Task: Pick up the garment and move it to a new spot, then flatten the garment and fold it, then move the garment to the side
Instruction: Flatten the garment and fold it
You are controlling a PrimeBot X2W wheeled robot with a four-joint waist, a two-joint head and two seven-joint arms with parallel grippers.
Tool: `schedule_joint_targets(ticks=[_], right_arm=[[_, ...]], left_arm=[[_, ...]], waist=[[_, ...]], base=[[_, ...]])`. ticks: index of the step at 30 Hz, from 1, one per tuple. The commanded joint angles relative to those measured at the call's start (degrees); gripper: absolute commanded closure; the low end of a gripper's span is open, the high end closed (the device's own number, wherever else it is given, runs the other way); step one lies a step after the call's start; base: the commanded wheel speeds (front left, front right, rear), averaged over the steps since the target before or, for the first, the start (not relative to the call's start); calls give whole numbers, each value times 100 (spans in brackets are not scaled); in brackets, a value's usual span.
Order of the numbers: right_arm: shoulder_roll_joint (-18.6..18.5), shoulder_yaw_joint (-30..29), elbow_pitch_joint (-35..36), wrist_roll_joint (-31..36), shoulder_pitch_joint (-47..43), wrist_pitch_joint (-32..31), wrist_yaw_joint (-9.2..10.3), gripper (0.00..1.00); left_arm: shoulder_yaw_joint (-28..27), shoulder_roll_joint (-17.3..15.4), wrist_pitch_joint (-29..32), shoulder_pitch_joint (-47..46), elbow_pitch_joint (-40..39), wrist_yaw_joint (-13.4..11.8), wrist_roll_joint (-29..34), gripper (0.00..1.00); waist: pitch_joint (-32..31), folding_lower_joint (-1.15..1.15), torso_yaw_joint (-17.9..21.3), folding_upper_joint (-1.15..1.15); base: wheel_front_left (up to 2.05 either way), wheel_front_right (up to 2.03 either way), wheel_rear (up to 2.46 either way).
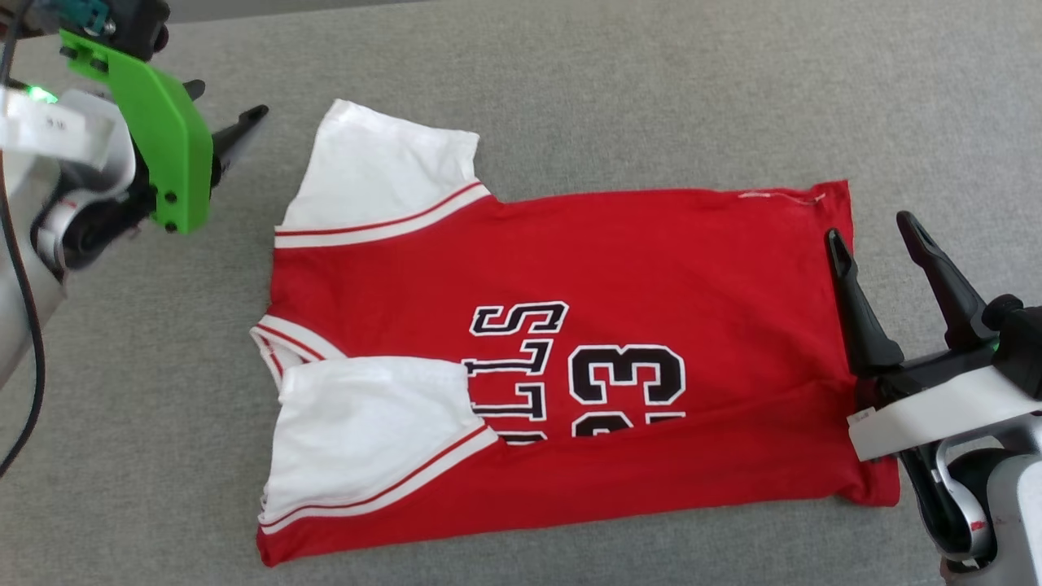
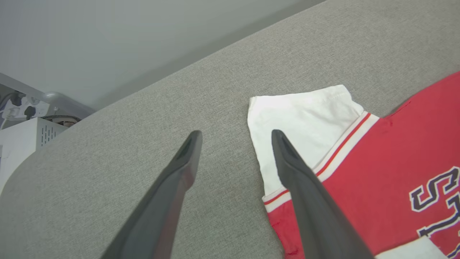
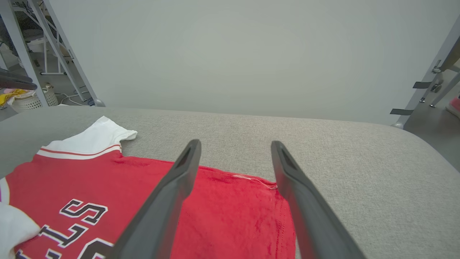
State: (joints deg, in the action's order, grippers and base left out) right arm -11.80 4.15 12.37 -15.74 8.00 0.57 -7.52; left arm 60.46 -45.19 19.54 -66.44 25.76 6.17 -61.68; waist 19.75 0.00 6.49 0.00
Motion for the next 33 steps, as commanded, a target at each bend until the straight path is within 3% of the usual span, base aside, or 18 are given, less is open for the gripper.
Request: schedule_joint_targets(ticks=[1, 7, 15, 21, 22, 23, 29, 33], right_arm=[[13, 17, -22, 40, 134, 65, 3, 0], [59, 220, -175, 43, 460, 213, 3, 0], [81, 426, -385, 38, 795, 372, 3, 0], [77, 471, -515, 19, 888, 461, 3, 0], [65, 448, -525, 11, 887, 473, 3, 0], [54, 422, -532, 9, 885, 482, 3, 0], [-52, 277, -524, 32, 961, 490, 3, 0], [-406, 140, -360, 113, 1122, 292, 3, 0]], left_arm=[[4, 88, 287, -272, 81, 42, -172, 0], [154, 291, 1605, -1006, 433, 94, -460, 0], [372, 478, 2070, -1389, 894, 116, -357, 0], [751, 427, 2380, -1236, 1090, 127, -251, 0], [841, 391, 2428, -1220, 1022, 128, -208, 77], [896, 362, 2468, -1199, 961, 129, -200, 100], [1028, 255, 2215, -1138, 726, 130, -168, 100], [1042, 340, 1682, -1164, 597, 131, -102, 100]], waist=[[611, 0, 450, 0], [1063, 0, 634, 0], [1430, 0, 802, 0], [1469, 0, 840, 0], [1461, 0, 831, 0], [1448, 0, 818, 0], [1280, 0, 716, 0], [1082, 0, 589, 0]], base=[[0, 0, 0], [0, 0, 0], [0, 0, 0], [0, 0, 0], [0, 0, 0], [0, 0, 0], [0, 0, 0], [0, 0, 0]])
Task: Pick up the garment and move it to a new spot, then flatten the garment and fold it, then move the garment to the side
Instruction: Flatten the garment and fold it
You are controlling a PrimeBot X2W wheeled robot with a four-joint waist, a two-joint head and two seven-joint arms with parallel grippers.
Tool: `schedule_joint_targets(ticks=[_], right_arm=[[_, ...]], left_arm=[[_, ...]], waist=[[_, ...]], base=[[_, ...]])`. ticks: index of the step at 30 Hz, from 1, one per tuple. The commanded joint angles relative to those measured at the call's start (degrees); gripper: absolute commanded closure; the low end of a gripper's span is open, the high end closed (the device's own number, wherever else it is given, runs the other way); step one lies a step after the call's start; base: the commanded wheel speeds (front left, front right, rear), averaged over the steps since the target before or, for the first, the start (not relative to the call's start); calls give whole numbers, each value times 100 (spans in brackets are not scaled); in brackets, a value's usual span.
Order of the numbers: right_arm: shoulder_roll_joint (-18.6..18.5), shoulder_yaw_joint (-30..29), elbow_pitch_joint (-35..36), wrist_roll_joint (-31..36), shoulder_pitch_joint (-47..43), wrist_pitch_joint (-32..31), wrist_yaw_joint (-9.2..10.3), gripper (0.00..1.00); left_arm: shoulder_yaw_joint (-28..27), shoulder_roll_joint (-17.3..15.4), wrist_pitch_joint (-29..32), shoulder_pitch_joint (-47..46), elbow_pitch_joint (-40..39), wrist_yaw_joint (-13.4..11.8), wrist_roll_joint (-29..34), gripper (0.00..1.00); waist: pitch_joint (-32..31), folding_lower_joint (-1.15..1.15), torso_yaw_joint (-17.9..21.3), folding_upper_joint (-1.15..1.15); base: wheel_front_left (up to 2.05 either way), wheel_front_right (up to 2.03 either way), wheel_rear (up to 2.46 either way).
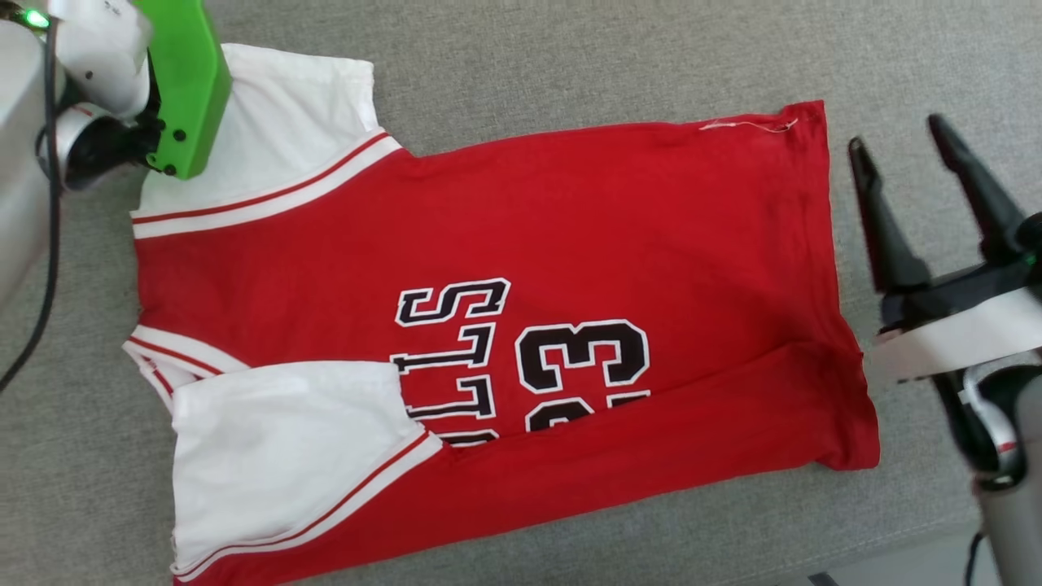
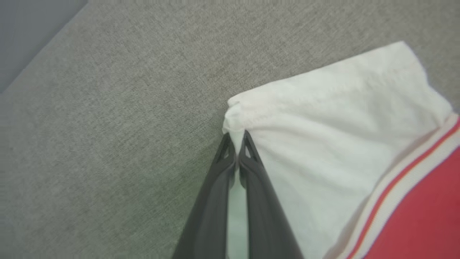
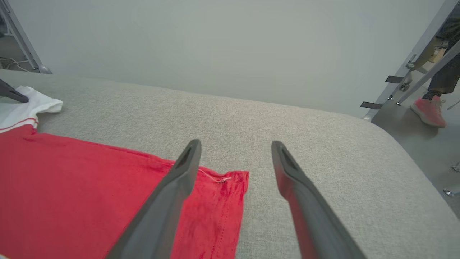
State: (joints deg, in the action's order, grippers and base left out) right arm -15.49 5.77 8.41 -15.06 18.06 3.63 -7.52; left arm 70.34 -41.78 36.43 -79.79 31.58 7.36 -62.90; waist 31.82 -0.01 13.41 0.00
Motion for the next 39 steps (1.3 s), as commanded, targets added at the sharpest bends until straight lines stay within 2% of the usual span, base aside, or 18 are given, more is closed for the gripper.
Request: schedule_joint_targets(ticks=[1, 2, 3, 5, 10, 15, 18, 22, 27, 33, 36, 37, 38, 39], right_arm=[[-183, -57, 85, 40, 197, -111, 3, 0], [-317, -77, 116, 14, 267, -215, 3, 0], [-696, -25, 138, -114, 431, -614, 3, 0], [-1091, 141, 160, -358, 604, -1174, 3, 0], [-2055, 656, -20, -1300, 1122, -3003, 3, 0], [-2491, 1072, -514, -2095, 1662, -4379, 3, 0], [-2626, 1393, -856, -2240, 1940, -4940, 3, 0], [-2537, 1646, -1363, -2284, 2288, -5168, 3, 0], [-2304, 1882, -2044, -2378, 2539, -5055, 3, 0], [-2277, 2485, -2607, -2509, 2423, -5033, 3, 0], [-2301, 2593, -2744, -2647, 2396, -4893, 3, 0], [-2315, 2606, -2772, -2663, 2416, -4776, 3, 81], [-2321, 2610, -2796, -2665, 2441, -4665, 3, 100], [-2331, 2623, -2825, -2670, 2466, -4543, 3, 100]], left_arm=[[76, 12, -128, 172, -24, 12, 72, 100], [100, 23, -211, 175, -71, 12, 127, 100], [147, 47, -411, 200, -204, 12, 231, 100], [186, 49, -639, 232, -356, 12, 344, 100], [242, 97, -1086, 323, -663, 13, 469, 100], [268, 197, -1315, 290, -859, 13, 599, 100], [278, 293, -1397, 219, -946, 13, 659, 100], [286, 404, -1485, 104, -1016, 13, 748, 100], [293, 501, -1592, -39, -1076, 13, 850, 100], [298, 490, -1666, -70, -1090, 13, 917, 100], [299, 461, -1699, -41, -1072, 13, 924, 100], [299, 446, -1710, -15, -1065, 13, 923, 100], [300, 432, -1721, 11, -1056, 13, 923, 100], [300, 417, -1741, 47, -1041, 13, 916, 100]], waist=[[-183, 1, -139, 0], [-226, 1, -175, 0], [-326, 1, -261, 0], [-417, 1, -332, 0], [-555, 1, -555, 0], [-555, 1, -758, 0], [-488, 1, -897, 0], [-355, 1, -1054, 0], [-152, 1, -1229, 0], [-56, 1, -1276, 0], [-69, 1, -1257, 0], [-87, 1, -1242, 0], [-109, 1, -1228, 0], [-143, 1, -1214, 0]], base=[[0, 0, 0], [0, 0, 0], [0, 0, 0], [0, 0, 0], [0, 0, 0], [0, 0, 0], [0, 0, 0], [0, 0, 0], [0, 0, 0], [0, 0, 0], [0, 0, 0], [0, 0, 0], [0, 0, 0], [0, 0, 0]])
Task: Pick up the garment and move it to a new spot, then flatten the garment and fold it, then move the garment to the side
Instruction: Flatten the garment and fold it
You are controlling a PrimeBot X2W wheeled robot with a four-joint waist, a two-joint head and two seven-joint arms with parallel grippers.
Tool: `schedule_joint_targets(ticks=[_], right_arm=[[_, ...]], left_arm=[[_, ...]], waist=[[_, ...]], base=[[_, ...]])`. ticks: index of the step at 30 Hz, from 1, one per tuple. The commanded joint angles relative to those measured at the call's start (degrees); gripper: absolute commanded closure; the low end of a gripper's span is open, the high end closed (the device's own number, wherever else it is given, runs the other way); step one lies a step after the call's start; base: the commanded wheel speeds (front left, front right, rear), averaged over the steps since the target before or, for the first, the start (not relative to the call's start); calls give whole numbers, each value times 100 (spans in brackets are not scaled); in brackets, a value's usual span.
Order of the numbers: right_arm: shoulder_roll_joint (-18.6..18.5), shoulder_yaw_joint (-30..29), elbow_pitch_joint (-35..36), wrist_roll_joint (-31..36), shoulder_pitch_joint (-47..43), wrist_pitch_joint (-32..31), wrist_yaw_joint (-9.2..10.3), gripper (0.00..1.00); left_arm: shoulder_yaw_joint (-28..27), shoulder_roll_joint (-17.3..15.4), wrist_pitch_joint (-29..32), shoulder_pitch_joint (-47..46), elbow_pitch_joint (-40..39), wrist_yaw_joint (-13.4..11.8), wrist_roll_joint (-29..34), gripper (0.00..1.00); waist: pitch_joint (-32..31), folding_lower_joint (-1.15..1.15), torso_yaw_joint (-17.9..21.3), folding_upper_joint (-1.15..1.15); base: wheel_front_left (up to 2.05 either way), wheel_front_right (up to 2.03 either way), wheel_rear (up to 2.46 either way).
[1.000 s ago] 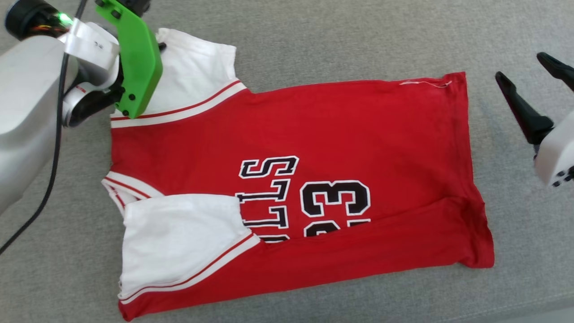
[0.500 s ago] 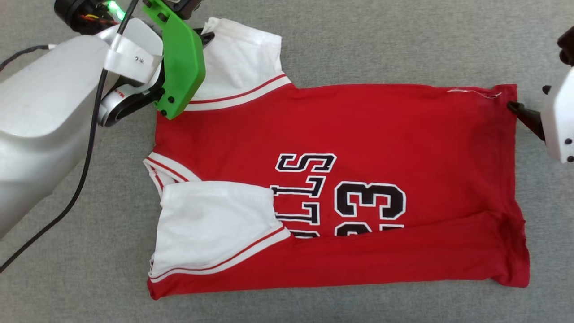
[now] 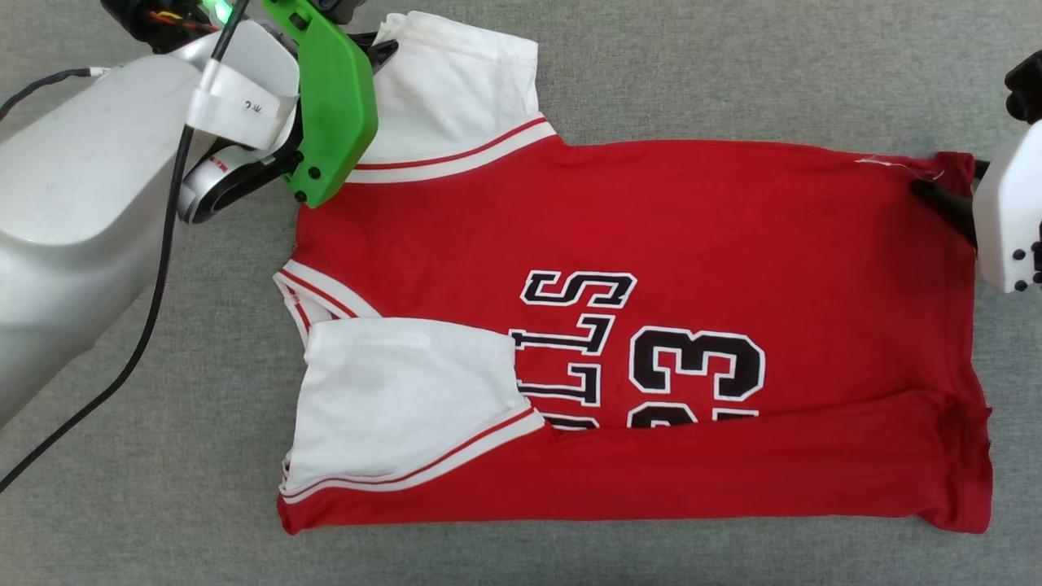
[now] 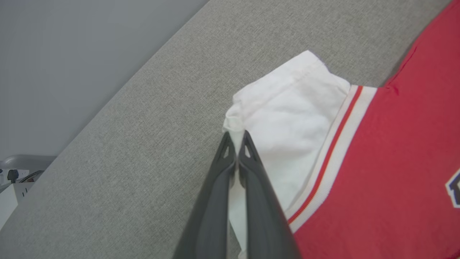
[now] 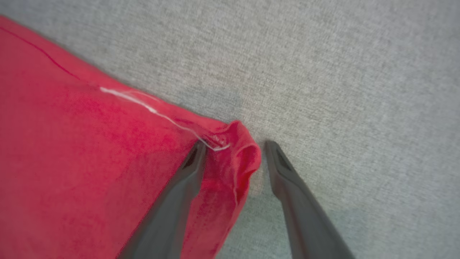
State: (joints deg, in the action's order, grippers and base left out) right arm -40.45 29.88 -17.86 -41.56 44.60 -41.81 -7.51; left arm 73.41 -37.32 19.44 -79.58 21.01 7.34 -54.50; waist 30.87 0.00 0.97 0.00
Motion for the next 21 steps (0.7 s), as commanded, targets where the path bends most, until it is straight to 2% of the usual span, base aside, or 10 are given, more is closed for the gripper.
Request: schedule_joint_targets(ticks=[1, 12, 21], right_arm=[[156, 218, -216, -16, -163, 117, 2, 100], [136, 118, -255, -16, -315, 1932, 2, 100], [30, 58, -196, -103, -1011, 2594, 2, 100]], left_arm=[[-7, -39, -61, 61, 28, 14, 70, 100], [-6, -217, -565, 650, 7, 14, 27, 100], [-6, -578, -901, 1466, -367, -28, 75, 100]], waist=[[-85, 0, 40, 0], [-816, 0, 17, 0], [-1388, 0, -88, 0]], base=[[0, 0, 0], [0, 0, 0], [0, 0, 0]])
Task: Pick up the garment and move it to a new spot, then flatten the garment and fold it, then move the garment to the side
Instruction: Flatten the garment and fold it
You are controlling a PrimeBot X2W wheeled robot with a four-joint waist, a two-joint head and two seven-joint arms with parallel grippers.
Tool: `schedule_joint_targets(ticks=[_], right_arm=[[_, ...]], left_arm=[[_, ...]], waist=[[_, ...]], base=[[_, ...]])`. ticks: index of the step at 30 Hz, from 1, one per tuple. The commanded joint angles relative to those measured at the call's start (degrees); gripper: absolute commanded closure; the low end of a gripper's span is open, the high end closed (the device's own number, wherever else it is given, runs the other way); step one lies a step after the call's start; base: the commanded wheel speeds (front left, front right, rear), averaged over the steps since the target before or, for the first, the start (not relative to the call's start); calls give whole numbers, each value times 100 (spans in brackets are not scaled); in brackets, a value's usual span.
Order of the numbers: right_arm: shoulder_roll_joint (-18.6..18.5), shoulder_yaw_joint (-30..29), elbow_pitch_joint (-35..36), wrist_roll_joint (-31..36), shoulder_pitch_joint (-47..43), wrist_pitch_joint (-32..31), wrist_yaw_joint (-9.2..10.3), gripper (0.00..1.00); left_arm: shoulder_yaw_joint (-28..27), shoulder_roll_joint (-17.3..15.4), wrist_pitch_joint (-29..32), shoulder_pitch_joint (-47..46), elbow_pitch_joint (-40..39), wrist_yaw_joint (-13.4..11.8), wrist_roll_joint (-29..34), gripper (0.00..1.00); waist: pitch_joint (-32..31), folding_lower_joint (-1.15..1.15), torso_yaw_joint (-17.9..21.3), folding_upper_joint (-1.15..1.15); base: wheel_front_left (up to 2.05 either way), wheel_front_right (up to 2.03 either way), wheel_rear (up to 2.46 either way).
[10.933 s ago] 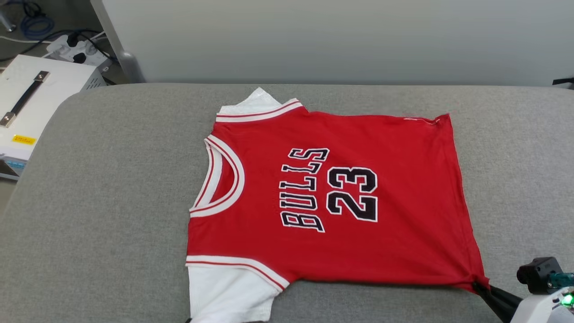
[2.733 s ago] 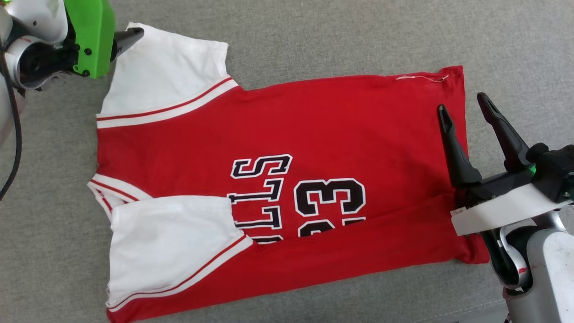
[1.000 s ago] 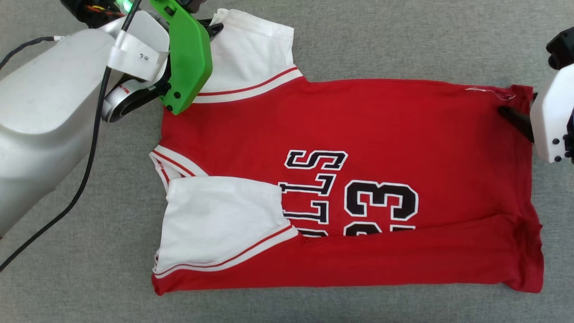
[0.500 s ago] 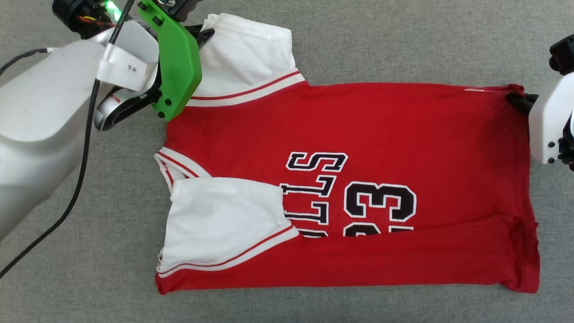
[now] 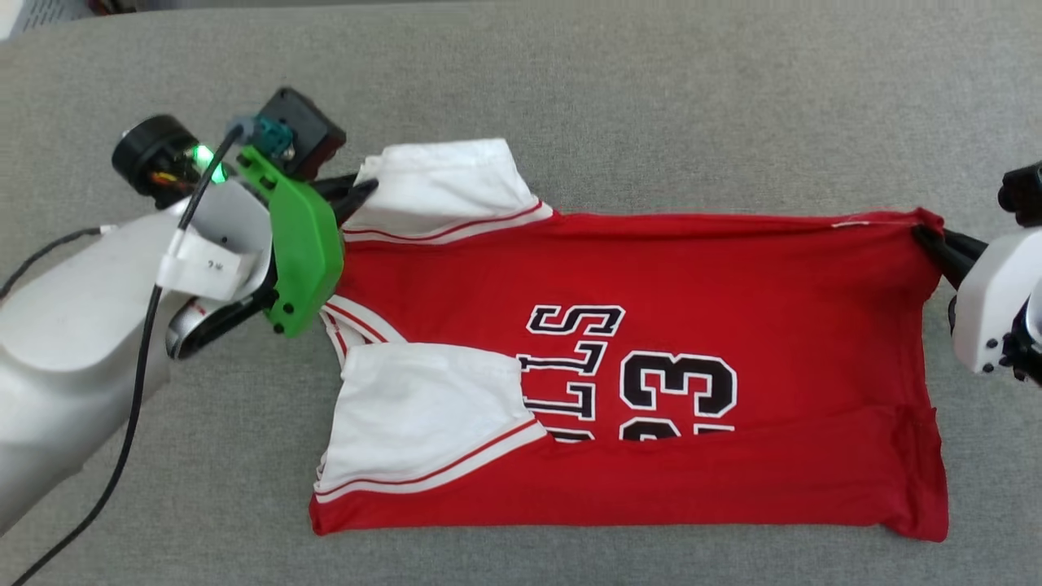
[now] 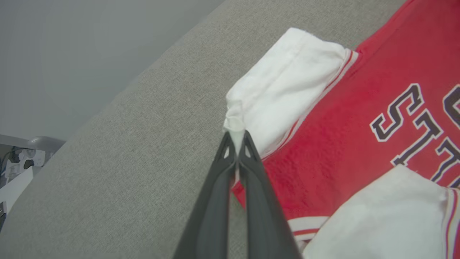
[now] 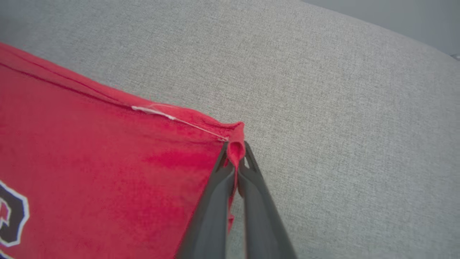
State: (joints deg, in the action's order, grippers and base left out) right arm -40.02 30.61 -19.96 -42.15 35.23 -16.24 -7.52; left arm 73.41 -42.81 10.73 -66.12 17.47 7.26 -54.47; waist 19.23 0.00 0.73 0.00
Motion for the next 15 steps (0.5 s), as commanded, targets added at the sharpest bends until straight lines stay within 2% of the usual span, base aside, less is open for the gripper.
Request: schedule_joint_targets(ticks=[1, 15], right_arm=[[-24, -17, 36, -54, -175, 81, 3, 100], [-44, -337, 487, -341, -1778, 388, 3, 100]], left_arm=[[-6, -77, -68, 263, -93, -54, 79, 100], [-5, -481, -162, 2047, -989, -570, -176, 100]], waist=[[-291, 0, -73, 0], [-884, 0, -236, 0]], base=[[0, 0, 0], [0, 0, 0]])
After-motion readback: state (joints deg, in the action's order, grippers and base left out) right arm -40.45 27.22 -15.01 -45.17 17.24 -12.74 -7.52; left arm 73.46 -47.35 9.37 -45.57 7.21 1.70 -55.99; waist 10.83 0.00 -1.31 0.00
